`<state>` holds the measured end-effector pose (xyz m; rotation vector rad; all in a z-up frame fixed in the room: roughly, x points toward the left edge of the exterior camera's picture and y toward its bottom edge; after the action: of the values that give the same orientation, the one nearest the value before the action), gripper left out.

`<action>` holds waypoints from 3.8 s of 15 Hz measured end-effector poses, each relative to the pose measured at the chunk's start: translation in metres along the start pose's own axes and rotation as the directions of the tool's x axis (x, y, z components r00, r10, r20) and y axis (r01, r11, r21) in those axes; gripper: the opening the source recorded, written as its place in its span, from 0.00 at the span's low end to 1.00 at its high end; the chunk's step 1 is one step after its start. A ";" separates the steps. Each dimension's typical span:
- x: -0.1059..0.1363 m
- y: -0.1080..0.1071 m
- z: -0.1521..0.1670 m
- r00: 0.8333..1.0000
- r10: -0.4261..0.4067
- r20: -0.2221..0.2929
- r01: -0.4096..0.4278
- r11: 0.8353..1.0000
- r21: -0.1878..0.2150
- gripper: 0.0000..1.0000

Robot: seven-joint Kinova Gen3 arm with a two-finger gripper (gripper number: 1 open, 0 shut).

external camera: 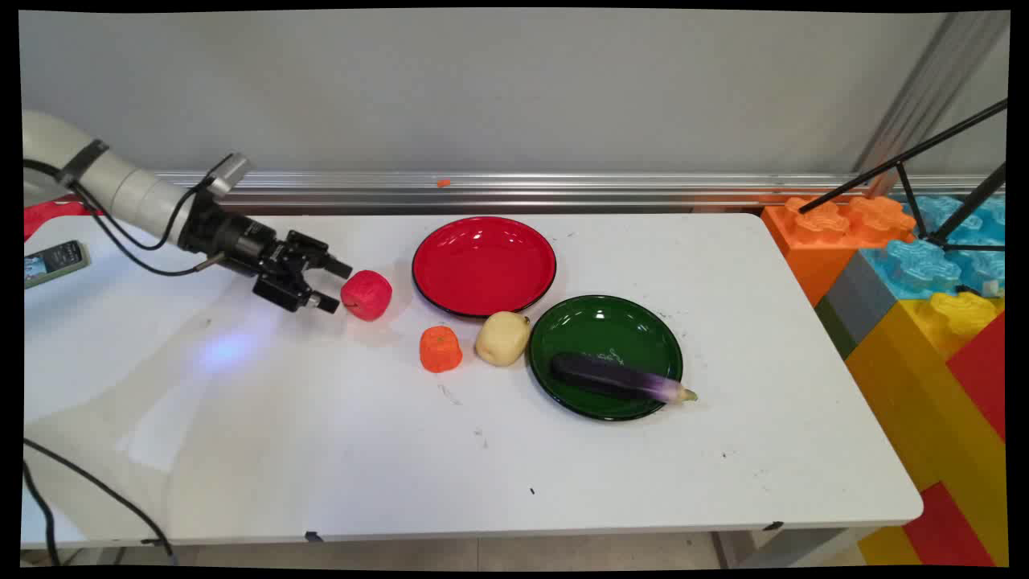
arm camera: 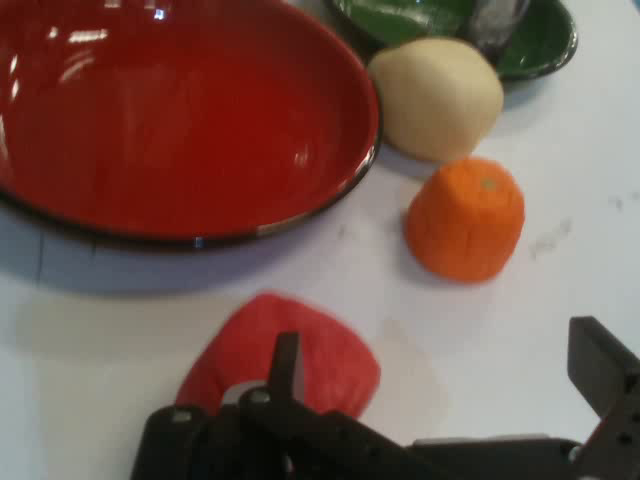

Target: Pick up the eggplant from the green plate

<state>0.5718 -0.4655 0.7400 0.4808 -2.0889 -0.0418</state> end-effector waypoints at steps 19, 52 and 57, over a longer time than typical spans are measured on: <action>0.103 -0.003 0.103 0.989 0.072 -0.133 -0.092 0.984 -0.152 1.00; 0.175 -0.025 0.333 0.969 0.248 0.002 -0.228 0.892 -0.390 1.00; 0.174 -0.026 0.348 0.961 0.278 0.003 -0.253 0.878 -0.407 1.00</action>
<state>0.2122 -0.6063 0.6869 -0.0622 -2.1143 -0.3250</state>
